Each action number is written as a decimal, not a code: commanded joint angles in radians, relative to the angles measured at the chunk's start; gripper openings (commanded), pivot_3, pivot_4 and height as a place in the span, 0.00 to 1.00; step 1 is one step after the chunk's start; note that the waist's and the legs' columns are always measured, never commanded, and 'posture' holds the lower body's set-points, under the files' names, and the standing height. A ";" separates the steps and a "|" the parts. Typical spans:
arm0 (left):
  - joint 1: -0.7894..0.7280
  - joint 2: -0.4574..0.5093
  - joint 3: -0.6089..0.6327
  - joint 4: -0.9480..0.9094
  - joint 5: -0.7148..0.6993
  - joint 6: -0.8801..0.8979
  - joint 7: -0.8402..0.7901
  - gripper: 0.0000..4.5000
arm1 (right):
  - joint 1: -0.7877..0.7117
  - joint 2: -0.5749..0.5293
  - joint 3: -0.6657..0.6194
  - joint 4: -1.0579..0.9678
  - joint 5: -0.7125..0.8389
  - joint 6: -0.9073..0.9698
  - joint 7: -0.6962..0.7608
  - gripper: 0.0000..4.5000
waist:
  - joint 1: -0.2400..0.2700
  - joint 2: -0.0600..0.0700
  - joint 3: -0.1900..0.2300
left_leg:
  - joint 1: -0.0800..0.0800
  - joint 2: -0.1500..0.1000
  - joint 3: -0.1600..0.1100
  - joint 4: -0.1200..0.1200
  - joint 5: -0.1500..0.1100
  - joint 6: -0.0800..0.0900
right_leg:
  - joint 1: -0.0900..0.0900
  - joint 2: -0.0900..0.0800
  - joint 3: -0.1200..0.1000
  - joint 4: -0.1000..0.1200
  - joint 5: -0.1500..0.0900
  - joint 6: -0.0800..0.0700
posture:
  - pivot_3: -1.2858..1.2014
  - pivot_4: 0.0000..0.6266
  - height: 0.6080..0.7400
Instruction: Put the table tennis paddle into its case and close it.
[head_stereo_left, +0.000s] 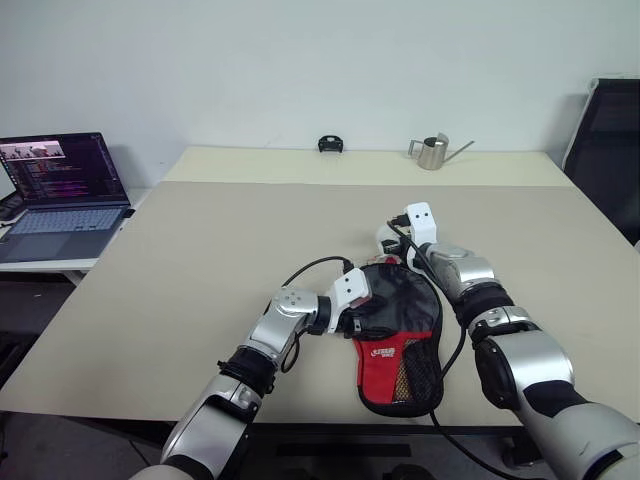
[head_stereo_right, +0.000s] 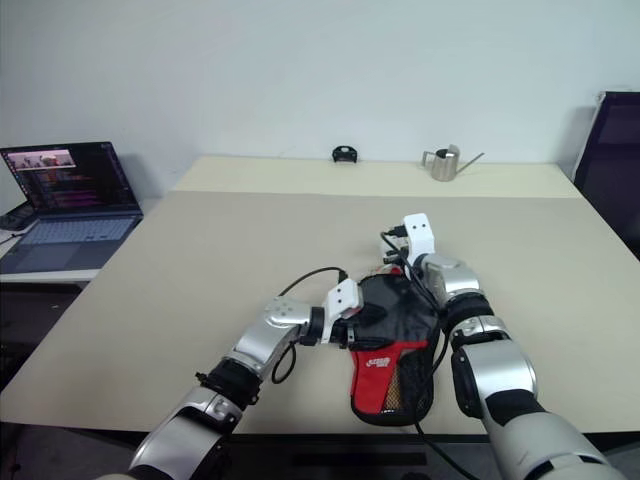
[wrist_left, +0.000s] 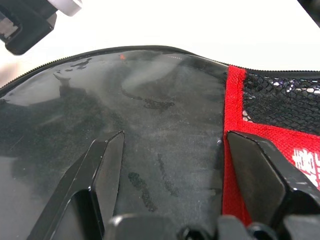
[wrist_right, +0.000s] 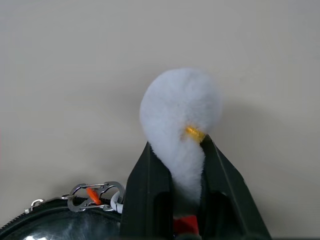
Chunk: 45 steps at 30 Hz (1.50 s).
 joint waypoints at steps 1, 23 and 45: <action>0.046 0.022 -0.066 0.083 0.072 0.028 -0.020 0.79 | -0.032 -0.082 -0.044 -0.008 -0.001 -0.037 -0.039 0.04 | 0.001 0.000 0.000 | 0.000 0.000 0.000 0.000 0.000 0.000 | 0.000 0.000 0.000 0.000 0.000 0.000 | 0.52 0.24 1.00; 0.048 0.012 -0.067 0.100 0.068 0.033 -0.029 0.79 | 0.486 -0.353 -0.028 -0.917 0.095 0.483 0.117 0.04 | 0.010 0.002 -0.001 | -0.002 0.000 -0.002 -0.002 0.000 0.001 | 0.001 0.000 -0.002 -0.003 0.000 0.000 | 0.52 0.24 1.00; -0.001 -0.011 -0.076 0.170 0.078 0.009 -0.034 0.79 | 1.052 -0.719 -0.189 -1.658 0.441 0.891 0.361 0.04 | 0.029 0.001 -0.001 | 0.000 0.000 -0.012 -0.002 -0.001 0.001 | 0.009 0.000 -0.013 -0.009 -0.001 0.000 | 0.52 0.24 1.00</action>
